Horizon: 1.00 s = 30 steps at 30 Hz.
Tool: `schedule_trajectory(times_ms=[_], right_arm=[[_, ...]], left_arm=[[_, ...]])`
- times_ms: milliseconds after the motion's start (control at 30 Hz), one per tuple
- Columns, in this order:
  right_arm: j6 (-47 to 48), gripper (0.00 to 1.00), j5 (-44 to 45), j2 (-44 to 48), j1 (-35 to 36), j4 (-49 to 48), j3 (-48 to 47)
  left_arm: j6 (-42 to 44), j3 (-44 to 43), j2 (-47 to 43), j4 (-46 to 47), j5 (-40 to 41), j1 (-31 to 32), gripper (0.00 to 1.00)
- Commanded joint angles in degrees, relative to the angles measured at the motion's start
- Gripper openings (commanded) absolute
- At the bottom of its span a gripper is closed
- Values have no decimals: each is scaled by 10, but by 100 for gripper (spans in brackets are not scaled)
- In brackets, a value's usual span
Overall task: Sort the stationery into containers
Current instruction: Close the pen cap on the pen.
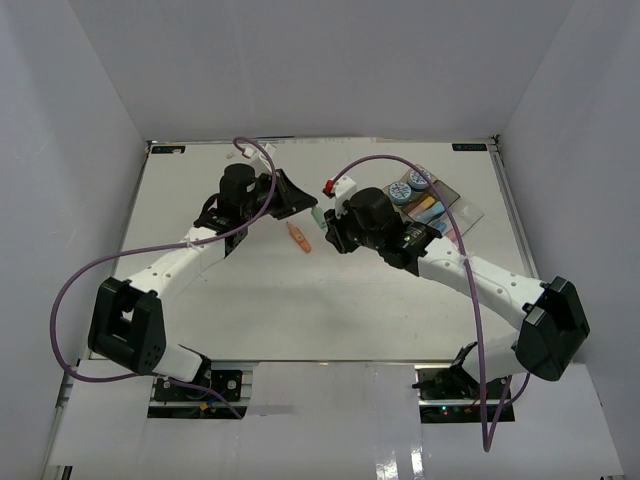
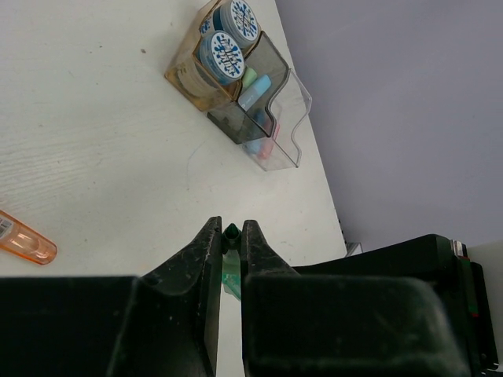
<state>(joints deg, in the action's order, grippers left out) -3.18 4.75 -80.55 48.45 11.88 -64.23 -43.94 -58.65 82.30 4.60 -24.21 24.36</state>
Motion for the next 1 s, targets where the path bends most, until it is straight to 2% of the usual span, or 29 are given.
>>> schedule_trajectory(times_ms=[0, 300, 467, 667, 967], right_arm=[[5, 25, 2, 20, 2, -10, 8], [6, 25, 4, 10, 2, 2, 10], [4, 25, 12, -5, 2, 17, -5], [0, 25, 10, -20, 2, 28, -22], [-3, 25, 9, -24, 2, 31, -25]], left_arm=[[26, -37, -12, 1, 17, 1, 6], [53, -53, -17, -4, 28, 1, 7], [67, -49, -20, 6, 1, 1, 21], [69, -36, -26, 14, -29, 1, 29], [65, -29, -29, 23, -44, 1, 29]])
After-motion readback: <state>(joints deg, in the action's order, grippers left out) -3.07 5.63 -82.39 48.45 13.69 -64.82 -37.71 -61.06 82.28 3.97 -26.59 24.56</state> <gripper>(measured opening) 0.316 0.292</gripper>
